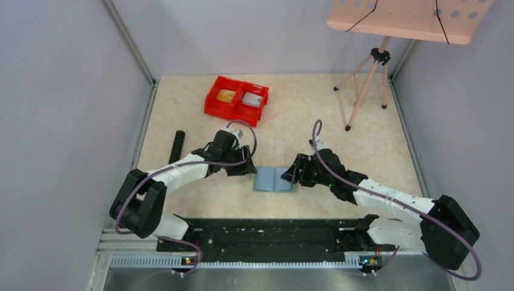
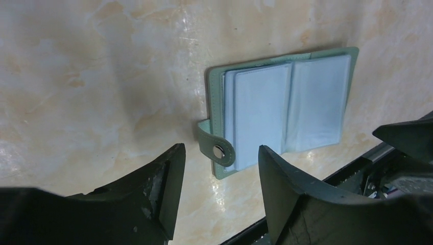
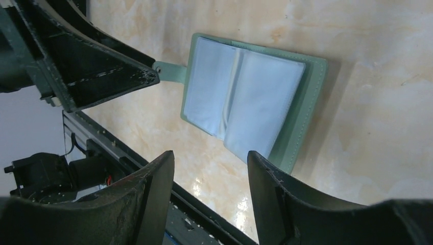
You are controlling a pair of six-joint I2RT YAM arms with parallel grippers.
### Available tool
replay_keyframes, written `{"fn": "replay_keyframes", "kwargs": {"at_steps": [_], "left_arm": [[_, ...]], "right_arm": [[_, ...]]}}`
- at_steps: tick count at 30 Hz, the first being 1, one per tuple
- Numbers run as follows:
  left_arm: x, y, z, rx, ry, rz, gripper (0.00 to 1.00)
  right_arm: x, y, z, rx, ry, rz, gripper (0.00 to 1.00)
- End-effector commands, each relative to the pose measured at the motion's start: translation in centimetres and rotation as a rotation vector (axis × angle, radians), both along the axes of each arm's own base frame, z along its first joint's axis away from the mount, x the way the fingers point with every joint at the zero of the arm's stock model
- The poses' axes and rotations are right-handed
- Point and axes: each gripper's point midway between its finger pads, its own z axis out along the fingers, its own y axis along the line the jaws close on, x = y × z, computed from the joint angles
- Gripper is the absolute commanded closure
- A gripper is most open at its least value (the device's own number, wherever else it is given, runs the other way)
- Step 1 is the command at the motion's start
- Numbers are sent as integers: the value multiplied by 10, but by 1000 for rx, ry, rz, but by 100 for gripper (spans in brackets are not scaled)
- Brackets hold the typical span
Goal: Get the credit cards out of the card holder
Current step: Remove the credit card from the card holder.
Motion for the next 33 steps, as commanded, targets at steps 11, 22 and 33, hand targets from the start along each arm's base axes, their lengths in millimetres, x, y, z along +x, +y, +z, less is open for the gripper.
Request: {"fn": "replay_keyframes", "kwargs": {"at_steps": [11, 22, 33], "left_arm": [[3, -14, -25, -51, 1, -21, 68], [-13, -28, 2, -228, -3, -21, 100], [-19, -30, 24, -311, -31, -6, 100]], "right_arm": [[29, 31, 31, 24, -106, -31, 30], [35, 38, -3, -173, -101, -43, 22], [25, 48, -25, -290, -92, 15, 22]]}}
